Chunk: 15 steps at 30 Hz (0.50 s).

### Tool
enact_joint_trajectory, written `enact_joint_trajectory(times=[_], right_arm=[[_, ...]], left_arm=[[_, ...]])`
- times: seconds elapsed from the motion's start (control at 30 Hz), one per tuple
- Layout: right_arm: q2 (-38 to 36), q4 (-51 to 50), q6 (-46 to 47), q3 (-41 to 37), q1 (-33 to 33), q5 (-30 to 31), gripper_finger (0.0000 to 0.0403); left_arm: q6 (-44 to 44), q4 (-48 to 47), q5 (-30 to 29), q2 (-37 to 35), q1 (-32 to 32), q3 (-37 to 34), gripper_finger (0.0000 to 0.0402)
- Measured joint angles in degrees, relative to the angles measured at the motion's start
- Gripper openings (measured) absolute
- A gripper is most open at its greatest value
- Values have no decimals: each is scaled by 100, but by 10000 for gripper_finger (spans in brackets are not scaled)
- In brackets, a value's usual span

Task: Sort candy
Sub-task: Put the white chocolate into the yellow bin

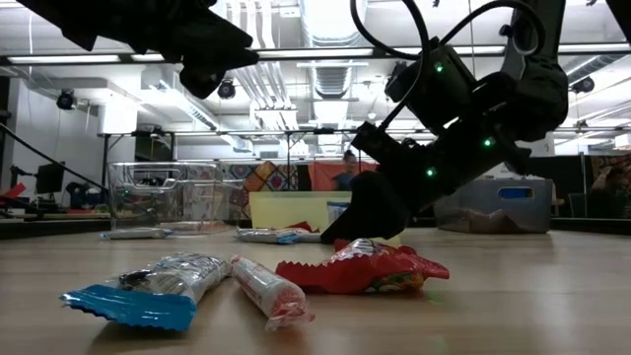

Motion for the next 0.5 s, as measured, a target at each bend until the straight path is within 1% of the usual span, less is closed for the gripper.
enact_joint_trajectory(times=[0.3, 0.4, 0.5], right_arm=[[278, 222, -46, 11, -69, -231, 211], [311, 220, -28, 13, -40, -248, 195], [308, 205, -26, 7, -34, -291, 164]], left_arm=[[0, 73, 0, 0, 0, 0, 103], [0, 89, 0, 0, 0, -2, 103], [0, 87, 2, 0, 0, -4, 103]])
